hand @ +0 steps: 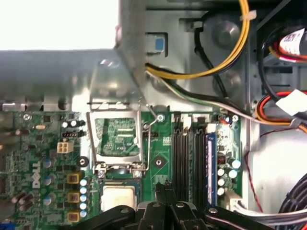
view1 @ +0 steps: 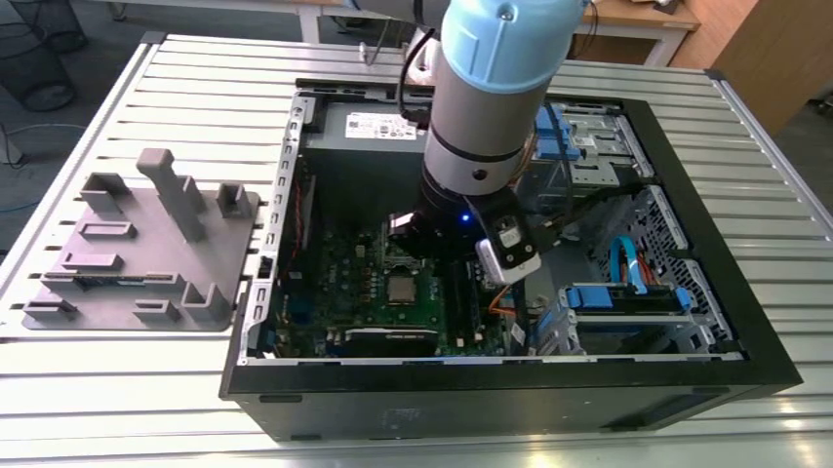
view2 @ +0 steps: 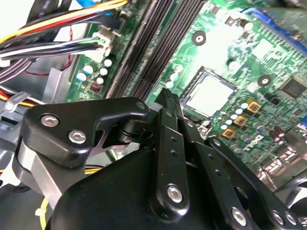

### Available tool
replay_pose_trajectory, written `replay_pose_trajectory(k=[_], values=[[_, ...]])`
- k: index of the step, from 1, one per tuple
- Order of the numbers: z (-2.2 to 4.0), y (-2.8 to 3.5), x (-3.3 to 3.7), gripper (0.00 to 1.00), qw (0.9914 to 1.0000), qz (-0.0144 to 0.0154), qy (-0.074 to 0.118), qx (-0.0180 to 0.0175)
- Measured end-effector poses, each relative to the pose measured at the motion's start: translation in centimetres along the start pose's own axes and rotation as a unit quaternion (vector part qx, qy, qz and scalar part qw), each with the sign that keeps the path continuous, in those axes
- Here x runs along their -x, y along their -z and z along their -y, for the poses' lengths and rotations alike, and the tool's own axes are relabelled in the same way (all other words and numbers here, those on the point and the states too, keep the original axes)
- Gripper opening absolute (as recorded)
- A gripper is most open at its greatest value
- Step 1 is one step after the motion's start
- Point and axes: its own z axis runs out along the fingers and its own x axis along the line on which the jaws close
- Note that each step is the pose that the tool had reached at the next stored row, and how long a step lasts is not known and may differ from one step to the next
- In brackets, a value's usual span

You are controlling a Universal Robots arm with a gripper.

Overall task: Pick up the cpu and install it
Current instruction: 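Close the cpu cover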

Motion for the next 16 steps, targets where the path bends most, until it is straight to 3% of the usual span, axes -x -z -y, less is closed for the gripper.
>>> replay_pose_trajectory(k=[6,11,16], values=[[-0.59,-0.02,0.24,0.11,0.99998,-0.0002,0.007,-0.0001],[-0.70,-0.02,0.23,0.11,0.99964,-0.0009,0.027,-0.0001],[-0.74,0.20,0.23,0.11,0.99961,-0.0009,0.028,0.0012]])
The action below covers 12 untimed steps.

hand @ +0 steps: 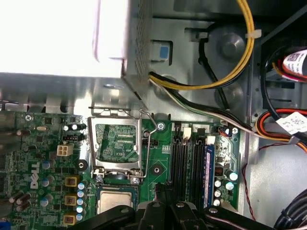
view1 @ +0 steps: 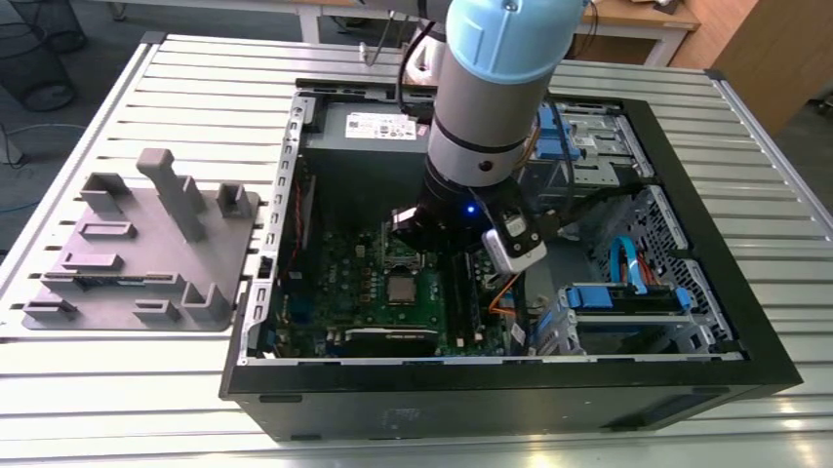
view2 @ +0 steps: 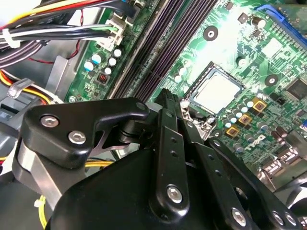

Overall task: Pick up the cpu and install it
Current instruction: 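Close the cpu cover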

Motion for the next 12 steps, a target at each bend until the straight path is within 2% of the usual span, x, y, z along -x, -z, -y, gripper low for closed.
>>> replay_pose_trajectory(k=[3,6,12], values=[[-0.01,0.40,0.00,0.11,1.00000,0.0000,0.001,0.0023],[-0.12,0.40,0.04,0.11,0.99996,0.0003,0.002,0.0083],[-0.60,0.37,0.11,0.11,0.99989,0.0002,0.008,0.0126]])
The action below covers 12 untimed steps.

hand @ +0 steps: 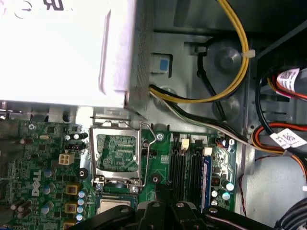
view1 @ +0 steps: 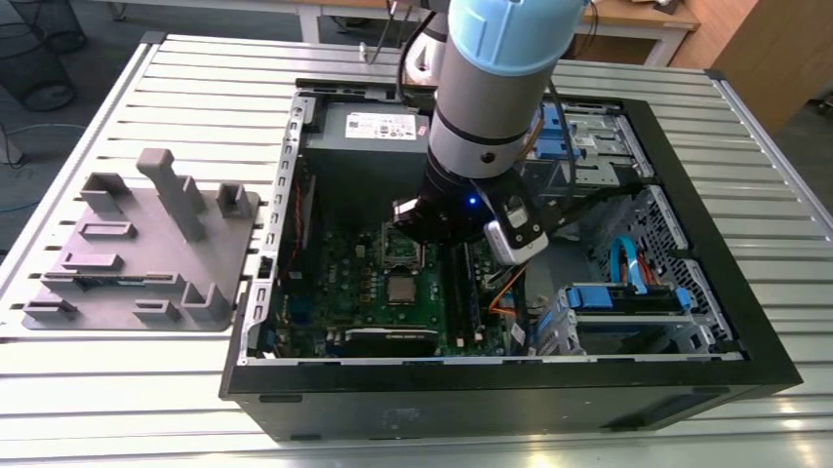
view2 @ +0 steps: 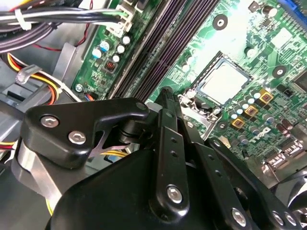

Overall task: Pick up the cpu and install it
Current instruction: 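Close the cpu cover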

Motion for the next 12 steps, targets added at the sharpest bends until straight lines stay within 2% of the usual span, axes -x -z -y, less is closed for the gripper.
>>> replay_pose_trajectory(k=[3,12], values=[[-0.19,-0.05,0.00,0.11,0.99999,-0.0001,0.005,0.0011],[-0.31,-0.06,0.01,0.11,0.99998,-0.0001,0.006,0.0011]])
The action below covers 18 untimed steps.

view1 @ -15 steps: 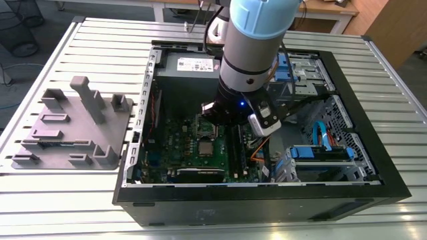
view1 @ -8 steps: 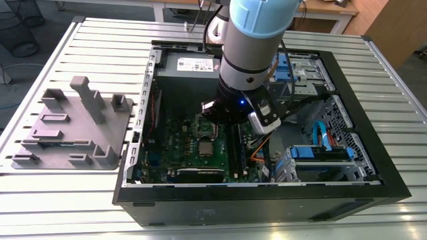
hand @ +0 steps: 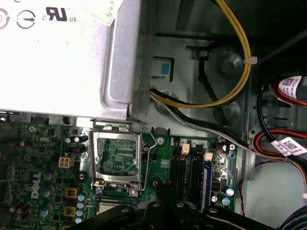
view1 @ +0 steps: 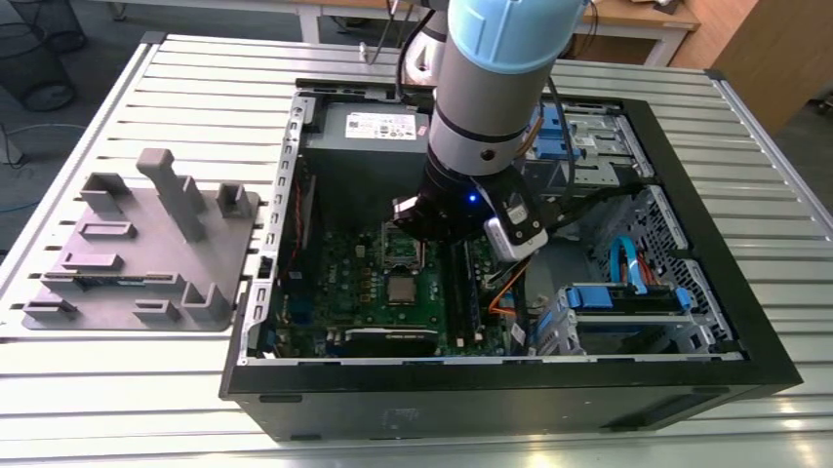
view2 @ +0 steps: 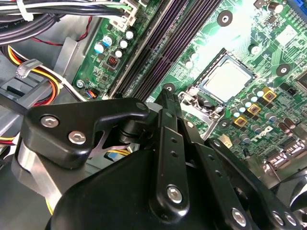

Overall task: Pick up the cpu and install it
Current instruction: 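Close the cpu cover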

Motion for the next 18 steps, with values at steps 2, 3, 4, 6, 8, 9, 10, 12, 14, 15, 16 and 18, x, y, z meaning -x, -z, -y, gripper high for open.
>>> replay_pose_trajectory(k=[2,3,4,6,8,9,10,12,14,15,16,18], values=[[-0.09,0.00,0.00,0.11,1.00000,0.0000,0.000,0.0000],[-0.09,-0.01,0.01,0.11,1.00000,0.0000,0.000,0.0000],[-0.10,0.00,0.01,0.11,1.00000,0.0000,0.000,0.0000],[-0.10,0.00,0.01,0.11,1.00000,0.0000,0.000,0.0000],[-0.10,-0.01,0.01,0.11,1.00000,0.0000,0.000,0.0000],[-0.11,-0.01,0.01,0.11,1.00000,0.0000,0.000,0.0000],[-0.11,-0.01,0.01,0.11,1.00000,0.0000,0.000,0.0000],[-0.11,-0.01,0.01,0.11,1.00000,0.0000,0.000,0.0000],[-0.87,-0.05,0.06,0.11,1.00000,0.0000,0.000,0.0000],[-0.89,-0.05,0.06,0.11,1.00000,0.0000,0.000,0.0000],[-0.89,-0.05,0.06,0.11,1.00000,0.0000,0.000,0.0000],[-0.98,-0.06,0.06,0.11,1.00000,0.0000,0.000,0.0000]])
